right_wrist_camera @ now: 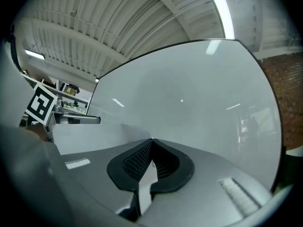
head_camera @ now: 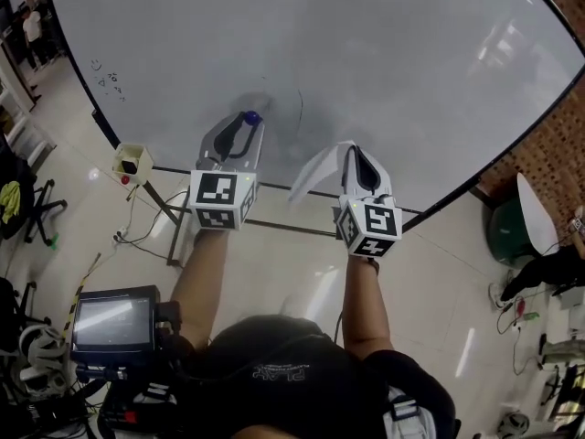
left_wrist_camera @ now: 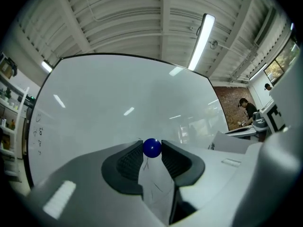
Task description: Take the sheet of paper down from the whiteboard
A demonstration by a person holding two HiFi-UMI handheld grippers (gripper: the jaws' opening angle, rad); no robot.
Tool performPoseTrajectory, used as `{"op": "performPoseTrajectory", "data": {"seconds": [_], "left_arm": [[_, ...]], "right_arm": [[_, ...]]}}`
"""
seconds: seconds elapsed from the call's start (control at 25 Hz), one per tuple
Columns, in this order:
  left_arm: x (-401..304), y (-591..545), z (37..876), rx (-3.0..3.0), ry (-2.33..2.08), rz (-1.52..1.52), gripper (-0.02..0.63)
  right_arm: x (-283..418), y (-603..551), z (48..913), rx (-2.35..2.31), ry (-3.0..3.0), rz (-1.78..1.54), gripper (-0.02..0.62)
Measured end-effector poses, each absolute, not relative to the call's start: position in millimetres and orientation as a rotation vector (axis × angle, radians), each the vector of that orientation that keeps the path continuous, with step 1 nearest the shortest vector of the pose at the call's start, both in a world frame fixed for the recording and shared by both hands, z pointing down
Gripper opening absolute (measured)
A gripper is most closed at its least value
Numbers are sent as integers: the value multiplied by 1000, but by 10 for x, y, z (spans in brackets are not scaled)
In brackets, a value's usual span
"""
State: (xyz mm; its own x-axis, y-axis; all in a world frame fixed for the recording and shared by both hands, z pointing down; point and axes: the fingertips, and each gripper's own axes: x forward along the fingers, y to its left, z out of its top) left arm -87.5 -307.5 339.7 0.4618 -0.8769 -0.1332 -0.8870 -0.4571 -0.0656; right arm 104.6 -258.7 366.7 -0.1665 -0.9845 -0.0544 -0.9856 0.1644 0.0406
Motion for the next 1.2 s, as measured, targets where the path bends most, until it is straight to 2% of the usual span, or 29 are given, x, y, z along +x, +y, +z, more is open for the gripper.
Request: {"op": "performPoseTrajectory", "data": {"seconds": [0.28,0.88,1.2], "left_arm": [[-1177,-2721,3522,-2621,1535,134,123],[-1176,-2394,3682,-2650,1504,126,123],[-1100,-2576,3778,-2648,1523,123,123]], "right_arm": [[673,-2188,3736,-2023,2343,105,12],[482,-2003,3869,-2075,2331,70,12],[497,-2199,3938,-2091,2354,94,12]]}}
